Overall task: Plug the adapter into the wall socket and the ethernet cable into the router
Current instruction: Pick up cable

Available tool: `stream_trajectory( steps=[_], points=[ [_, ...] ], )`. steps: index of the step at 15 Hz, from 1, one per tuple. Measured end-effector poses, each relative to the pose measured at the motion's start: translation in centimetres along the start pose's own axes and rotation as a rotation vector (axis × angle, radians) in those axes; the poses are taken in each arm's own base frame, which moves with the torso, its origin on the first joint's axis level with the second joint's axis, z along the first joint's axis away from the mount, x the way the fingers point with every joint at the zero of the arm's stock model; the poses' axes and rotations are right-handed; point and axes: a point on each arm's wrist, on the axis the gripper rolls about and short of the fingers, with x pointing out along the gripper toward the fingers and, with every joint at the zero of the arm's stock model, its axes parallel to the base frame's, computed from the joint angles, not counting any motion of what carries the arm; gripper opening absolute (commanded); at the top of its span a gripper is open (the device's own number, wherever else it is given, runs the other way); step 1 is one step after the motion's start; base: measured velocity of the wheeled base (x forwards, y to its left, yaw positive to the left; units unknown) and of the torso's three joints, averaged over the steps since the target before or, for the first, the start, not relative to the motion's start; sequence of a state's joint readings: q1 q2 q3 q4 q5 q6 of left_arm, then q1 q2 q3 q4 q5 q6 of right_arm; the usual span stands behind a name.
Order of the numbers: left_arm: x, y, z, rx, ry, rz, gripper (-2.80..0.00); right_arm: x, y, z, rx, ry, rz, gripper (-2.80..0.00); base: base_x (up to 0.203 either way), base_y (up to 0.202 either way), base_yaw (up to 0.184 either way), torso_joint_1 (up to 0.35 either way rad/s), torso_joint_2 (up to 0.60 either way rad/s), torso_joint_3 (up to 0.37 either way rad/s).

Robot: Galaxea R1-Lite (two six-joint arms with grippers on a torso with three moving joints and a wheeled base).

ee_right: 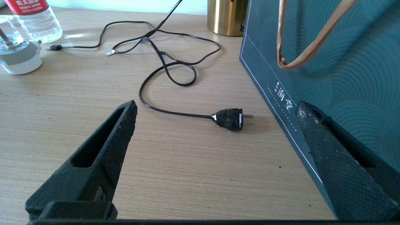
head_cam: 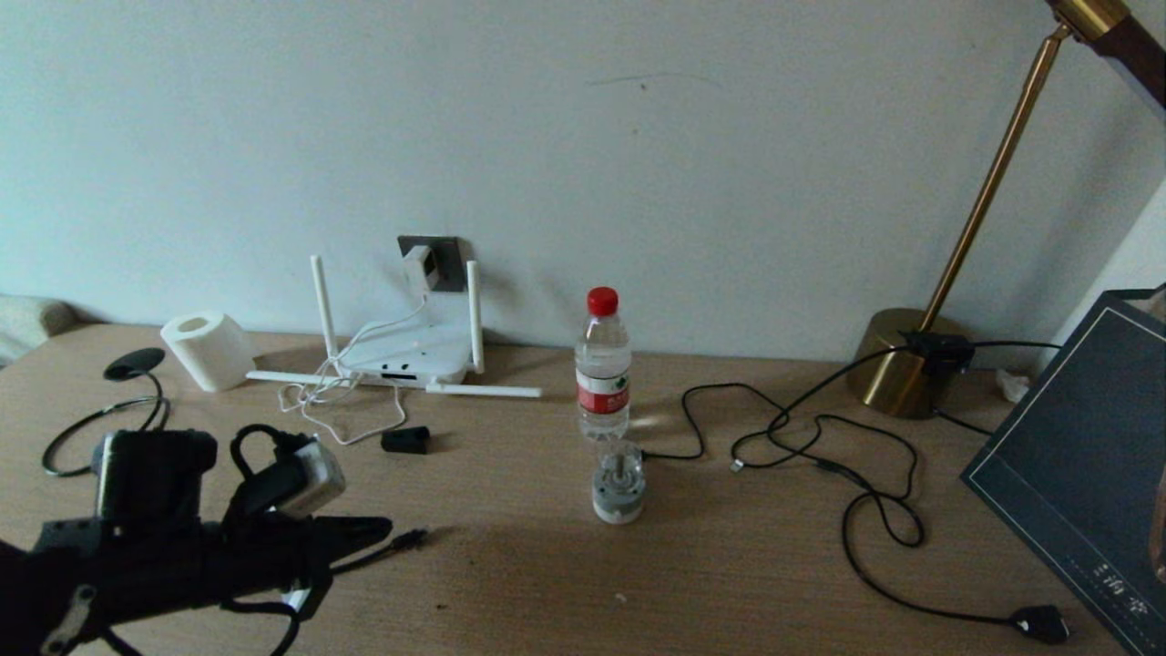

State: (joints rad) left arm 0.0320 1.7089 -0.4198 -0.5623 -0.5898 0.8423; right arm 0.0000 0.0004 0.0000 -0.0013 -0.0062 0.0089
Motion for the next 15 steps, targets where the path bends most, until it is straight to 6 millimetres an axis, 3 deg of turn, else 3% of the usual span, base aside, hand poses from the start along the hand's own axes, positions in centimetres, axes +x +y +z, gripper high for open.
stream_trajectory(
  steps=[4, 9, 10, 15],
  points=[
    [-1.9, -1.3, 1.4, 0.038, 0.0, -0.023, -2.8, 0.0, 0.0, 0.0, 0.0, 0.0, 0.0, 0.0, 0.0, 0.0, 0.0, 0.0, 0.0, 0.0],
    [-1.4, -0.5, 1.7, 0.057, 0.014, -0.04, -2.8, 0.0, 0.0, 0.0, 0.0, 0.0, 0.0, 0.0, 0.0, 0.0, 0.0, 0.0, 0.0, 0.0],
    [-1.2, -0.4, 1.6, 0.05, 0.028, -0.059, 0.0, 0.0, 0.0, 0.0, 0.0, 0.0, 0.0, 0.0, 0.0, 0.0, 0.0, 0.0, 0.0, 0.0],
    [0.1, 0.2, 0.8, 0.049, 0.07, -0.105, 0.0, 0.0, 0.0, 0.0, 0.0, 0.0, 0.0, 0.0, 0.0, 0.0, 0.0, 0.0, 0.0, 0.0]
  ],
)
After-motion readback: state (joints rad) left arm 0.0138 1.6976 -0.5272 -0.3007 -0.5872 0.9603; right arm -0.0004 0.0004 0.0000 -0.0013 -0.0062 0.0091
